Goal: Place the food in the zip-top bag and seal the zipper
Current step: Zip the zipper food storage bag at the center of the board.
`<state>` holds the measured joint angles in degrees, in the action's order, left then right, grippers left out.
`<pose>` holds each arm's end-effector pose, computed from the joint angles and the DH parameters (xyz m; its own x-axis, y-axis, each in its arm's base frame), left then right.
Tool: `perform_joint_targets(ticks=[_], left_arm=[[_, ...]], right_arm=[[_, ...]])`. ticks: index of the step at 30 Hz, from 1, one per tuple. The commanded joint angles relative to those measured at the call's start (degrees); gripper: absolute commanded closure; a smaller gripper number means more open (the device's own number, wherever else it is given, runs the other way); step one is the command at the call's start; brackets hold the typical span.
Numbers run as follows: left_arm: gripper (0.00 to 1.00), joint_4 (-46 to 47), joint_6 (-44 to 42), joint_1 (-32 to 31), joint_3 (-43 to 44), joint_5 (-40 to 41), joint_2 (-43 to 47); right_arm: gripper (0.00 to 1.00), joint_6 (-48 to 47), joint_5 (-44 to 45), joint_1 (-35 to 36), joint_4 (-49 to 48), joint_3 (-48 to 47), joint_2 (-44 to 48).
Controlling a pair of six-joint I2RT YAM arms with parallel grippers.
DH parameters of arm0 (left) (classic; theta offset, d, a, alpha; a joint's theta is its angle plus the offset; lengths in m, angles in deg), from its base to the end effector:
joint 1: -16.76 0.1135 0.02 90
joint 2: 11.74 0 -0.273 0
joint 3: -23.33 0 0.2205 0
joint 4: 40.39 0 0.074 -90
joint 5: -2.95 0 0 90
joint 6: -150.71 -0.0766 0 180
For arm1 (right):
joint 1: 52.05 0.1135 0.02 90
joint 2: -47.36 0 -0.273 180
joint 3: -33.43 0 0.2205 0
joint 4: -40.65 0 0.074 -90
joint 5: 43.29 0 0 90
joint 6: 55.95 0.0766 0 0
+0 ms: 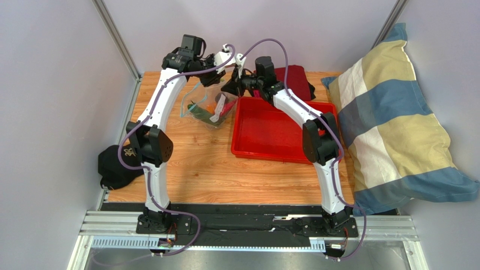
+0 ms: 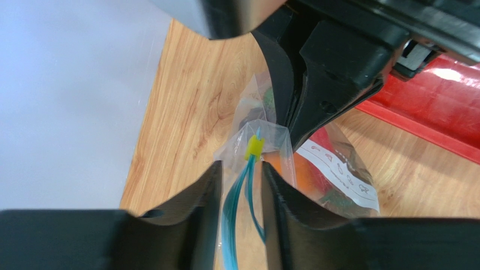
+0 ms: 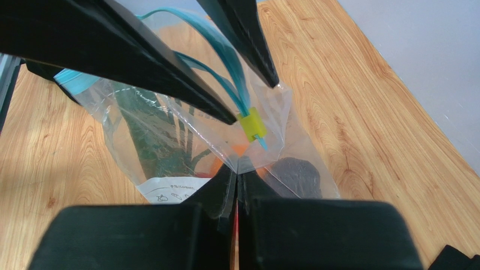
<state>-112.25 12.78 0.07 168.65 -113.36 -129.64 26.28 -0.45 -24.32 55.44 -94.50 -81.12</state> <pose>0.4168 -0.1604 0.3564 -0.0332 0.7047 -0.7088 0.8735 0.3652 0.3221 0.4447 0.2972 0.2917 -0.1046 -0.1589 -0.9817 -0.9653 0.2537 0.0618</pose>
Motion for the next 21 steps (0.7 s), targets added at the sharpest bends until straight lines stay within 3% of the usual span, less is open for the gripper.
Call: perform_joint_targets(ticks=[1,3,4,8,11,19,20,21], left_arm=[[0.75,-1.1,-3.3,-0.5,1.9,1.3,-1.4],[0.88,-0.9,-2.4,-0.4,1.8,0.4,-1.1],[1.00,-0.6,-1.7,-0.1,1.4,-0.6,-0.4],[1.00,4.4,4.8,3.2,-1.7,-11.3,3.5],[1.00,11.7,15.4,8.7,-4.9,-21.1,6.2],[1.00,15.0,18.7,10.3,-6.5,-35.2,6.0],[1.00,14.7,17.8,10.3,-6.4,-37.0,5.8],[1.00,14.2,17.3,10.3,-6.8,-37.4,5.7]], right_arm=[[1.00,-0.8,-1.7,0.4,-1.0,-2.6,2.0],[1.00,-0.6,-1.4,0.4,-1.0,-2.4,2.0],[1.00,-0.7,-1.1,0.4,-1.0,-2.3,2.0],[1.00,-1.8,-0.6,0.0,-0.9,-1.1,2.1],[1.00,-2.9,-0.5,-0.2,-1.4,0.8,2.4],[1.00,-3.5,-6.0,-0.2,-1.3,-2.2,1.0],[0.98,-3.9,-6.5,-0.2,-0.2,-2.9,0.8],[0.86,-4.4,-7.2,-0.3,0.7,-3.4,1.0]])
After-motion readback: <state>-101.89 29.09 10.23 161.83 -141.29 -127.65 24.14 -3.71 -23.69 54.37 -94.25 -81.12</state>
